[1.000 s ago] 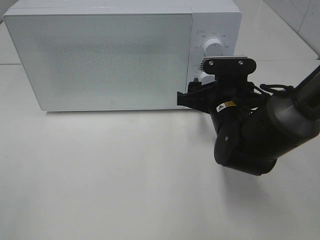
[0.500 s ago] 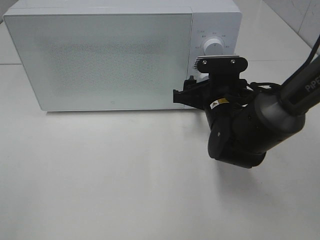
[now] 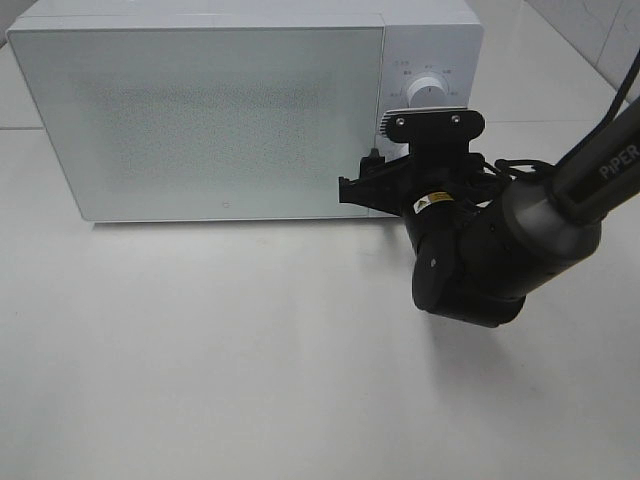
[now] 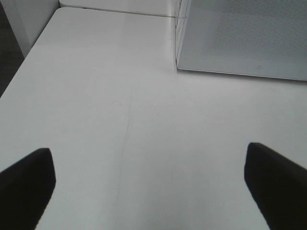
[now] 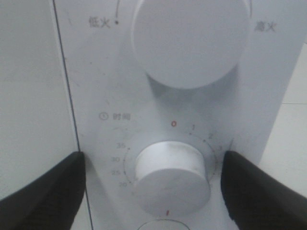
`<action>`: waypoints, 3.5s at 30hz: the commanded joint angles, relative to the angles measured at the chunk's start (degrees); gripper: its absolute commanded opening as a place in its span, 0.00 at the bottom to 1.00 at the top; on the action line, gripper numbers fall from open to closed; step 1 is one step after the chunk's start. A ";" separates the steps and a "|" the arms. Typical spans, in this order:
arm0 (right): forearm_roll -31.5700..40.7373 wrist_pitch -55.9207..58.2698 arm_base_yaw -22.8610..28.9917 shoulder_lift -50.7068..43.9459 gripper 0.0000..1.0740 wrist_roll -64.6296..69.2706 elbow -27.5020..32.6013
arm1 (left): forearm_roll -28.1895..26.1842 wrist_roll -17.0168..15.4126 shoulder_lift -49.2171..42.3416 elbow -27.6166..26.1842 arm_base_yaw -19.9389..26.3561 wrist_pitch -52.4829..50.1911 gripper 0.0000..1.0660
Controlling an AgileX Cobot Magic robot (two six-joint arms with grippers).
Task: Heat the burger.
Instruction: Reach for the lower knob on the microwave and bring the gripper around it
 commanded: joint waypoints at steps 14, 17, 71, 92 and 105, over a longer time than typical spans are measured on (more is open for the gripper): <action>-0.40 -3.21 -0.74 0.00 0.20 -0.06 -1.66 | -0.23 -0.29 -0.86 0.11 0.00 -0.80 0.94; -0.40 -3.50 -0.74 0.00 0.15 -0.06 -1.66 | -0.23 -0.29 -0.86 0.11 0.00 -0.80 0.94; -11.23 2.01 -0.74 -0.17 0.00 81.30 -1.66 | -0.23 -0.29 -0.86 0.11 0.00 -0.80 0.94; -10.94 3.55 -0.80 -0.17 0.00 99.35 -1.66 | -0.23 -0.29 -0.86 0.11 0.00 -0.80 0.94; -10.66 3.27 -0.80 -0.17 0.05 98.66 -1.66 | -0.23 -0.29 -0.86 0.11 0.00 -0.80 0.94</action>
